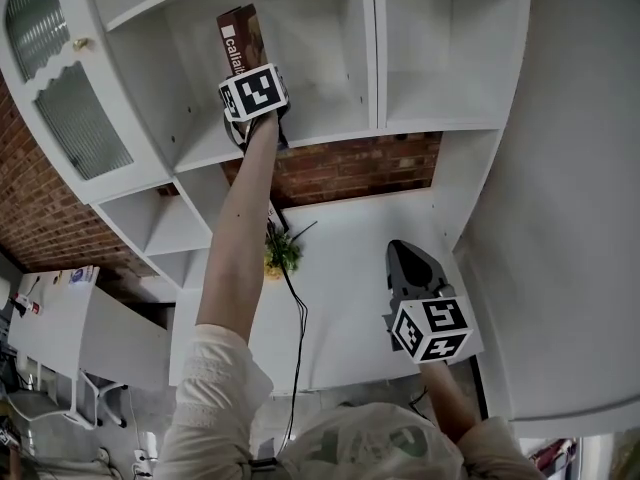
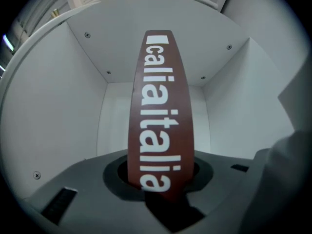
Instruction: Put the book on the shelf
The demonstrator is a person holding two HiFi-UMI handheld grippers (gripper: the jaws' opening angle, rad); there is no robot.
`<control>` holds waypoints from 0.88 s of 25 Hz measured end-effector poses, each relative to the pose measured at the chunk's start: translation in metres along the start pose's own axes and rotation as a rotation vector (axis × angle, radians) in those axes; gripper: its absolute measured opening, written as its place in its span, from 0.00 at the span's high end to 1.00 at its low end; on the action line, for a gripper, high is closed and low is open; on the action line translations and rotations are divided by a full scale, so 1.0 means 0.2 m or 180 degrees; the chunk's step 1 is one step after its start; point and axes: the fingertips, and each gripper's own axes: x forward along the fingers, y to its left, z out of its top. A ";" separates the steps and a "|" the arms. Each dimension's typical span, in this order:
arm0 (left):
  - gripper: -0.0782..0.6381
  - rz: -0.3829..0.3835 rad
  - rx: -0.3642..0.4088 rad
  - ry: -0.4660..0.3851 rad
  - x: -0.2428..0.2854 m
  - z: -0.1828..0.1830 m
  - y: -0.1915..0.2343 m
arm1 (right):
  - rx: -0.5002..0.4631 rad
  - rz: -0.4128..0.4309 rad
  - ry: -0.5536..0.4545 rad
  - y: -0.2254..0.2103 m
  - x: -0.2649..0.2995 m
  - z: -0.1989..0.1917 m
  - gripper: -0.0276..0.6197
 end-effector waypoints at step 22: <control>0.67 -0.0005 0.0063 0.0114 0.16 -0.01 0.00 | -0.0074 0.0062 0.0056 0.03 0.12 -0.04 0.93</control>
